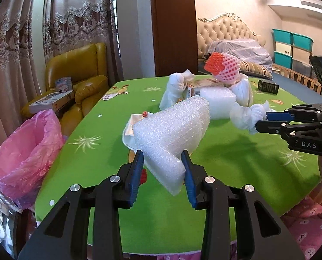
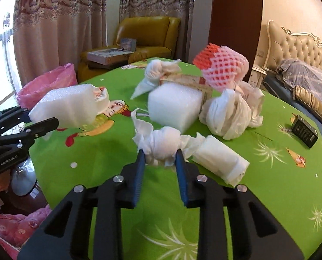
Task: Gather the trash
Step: 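Grasp the crumpled white tissue with the right tool while the left tool holds the foam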
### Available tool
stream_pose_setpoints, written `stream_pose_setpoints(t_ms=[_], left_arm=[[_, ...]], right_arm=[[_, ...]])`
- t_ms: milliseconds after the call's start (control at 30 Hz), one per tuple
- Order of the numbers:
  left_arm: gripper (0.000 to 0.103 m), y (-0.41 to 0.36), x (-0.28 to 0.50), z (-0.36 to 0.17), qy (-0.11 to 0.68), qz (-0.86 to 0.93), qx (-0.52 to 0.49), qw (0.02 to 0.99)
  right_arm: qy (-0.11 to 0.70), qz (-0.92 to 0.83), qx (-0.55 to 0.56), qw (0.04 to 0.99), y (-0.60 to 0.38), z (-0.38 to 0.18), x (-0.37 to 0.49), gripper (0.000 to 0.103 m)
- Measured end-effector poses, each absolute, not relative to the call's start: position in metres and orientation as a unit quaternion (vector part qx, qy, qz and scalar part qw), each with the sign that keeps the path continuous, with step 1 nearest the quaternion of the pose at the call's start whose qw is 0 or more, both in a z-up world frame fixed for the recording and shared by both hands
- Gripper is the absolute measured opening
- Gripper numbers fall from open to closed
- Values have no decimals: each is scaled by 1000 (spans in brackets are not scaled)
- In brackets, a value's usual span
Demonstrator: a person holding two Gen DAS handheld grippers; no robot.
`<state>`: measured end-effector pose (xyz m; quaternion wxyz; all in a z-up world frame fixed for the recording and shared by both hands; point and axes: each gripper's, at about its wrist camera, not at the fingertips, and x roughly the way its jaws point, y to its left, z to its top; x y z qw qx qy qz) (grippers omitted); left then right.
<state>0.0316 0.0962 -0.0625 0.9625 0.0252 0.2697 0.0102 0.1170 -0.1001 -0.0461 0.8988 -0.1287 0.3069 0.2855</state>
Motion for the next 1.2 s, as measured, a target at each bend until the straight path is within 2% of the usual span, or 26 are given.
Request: stream_pose_setpoints(t_ms=[867, 1200], left_arm=[[35, 169, -4, -52, 251, 92, -16, 963], [35, 220, -18, -38, 235, 156, -35, 959]], right_arm=[[283, 367, -155, 873, -20, -32, 102, 27], [257, 420, -173, 853, 38, -17, 98, 27]])
